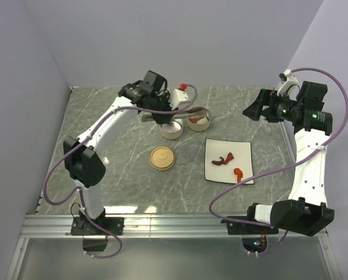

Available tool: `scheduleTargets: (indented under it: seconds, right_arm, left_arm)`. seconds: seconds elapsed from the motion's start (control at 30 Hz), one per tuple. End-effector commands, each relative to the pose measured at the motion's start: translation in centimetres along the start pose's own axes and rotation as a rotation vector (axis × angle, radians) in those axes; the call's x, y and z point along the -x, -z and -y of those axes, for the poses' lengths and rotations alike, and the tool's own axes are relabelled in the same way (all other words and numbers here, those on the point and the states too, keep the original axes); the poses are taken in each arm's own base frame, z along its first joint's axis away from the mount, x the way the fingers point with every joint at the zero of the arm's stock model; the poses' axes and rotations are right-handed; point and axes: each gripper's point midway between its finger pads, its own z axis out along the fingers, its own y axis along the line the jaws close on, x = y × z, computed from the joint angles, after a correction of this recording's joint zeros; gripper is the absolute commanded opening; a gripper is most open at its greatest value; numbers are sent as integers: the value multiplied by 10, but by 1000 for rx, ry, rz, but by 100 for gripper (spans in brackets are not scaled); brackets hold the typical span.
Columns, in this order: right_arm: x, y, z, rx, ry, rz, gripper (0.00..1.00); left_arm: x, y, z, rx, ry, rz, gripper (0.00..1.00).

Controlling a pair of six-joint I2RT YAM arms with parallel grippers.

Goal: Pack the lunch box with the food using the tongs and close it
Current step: Place the food into the lunch box

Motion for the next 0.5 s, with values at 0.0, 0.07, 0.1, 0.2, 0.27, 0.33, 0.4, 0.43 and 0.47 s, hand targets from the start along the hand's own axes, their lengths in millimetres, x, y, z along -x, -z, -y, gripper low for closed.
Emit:
scheduleTargets:
  seconds: [0.0,0.07,0.1,0.2,0.27,0.33,0.4,0.43,0.47]
  right_arm:
    - [8,4,-3,12,19,23,100]
    - [9,4,-3,10,20,24,100]
    - [9,5,-4,10,20,24,100]
    - [8,4,-4,11,21,22,100]
    - [8,4,-2,6,21,23,100]
    - [7,4,-3,7,20,22,100]
    - [7,4,-2,7,19,21,100]
    - [7,4,-2,7,19,21,100]
    - [8,4,-2,6,20,21,100]
  left_arm:
    - [2,27,-18,51,47,71,35]
    - [-11,27,-26,61,71,52,35]
    - [-20,29,-34,73,87,45,35]
    - [-41,30,-44,79,125,29,35]
    - [-55,28,-47,82,143,9,35]
    - [-64,24,-52,94,152,0,36]
    - [-72,23,-58,102,164,-4,35]
    - [-75,21,-59,103,166,-11,35]
    - [-78,22,-63,107,175,-13,36]
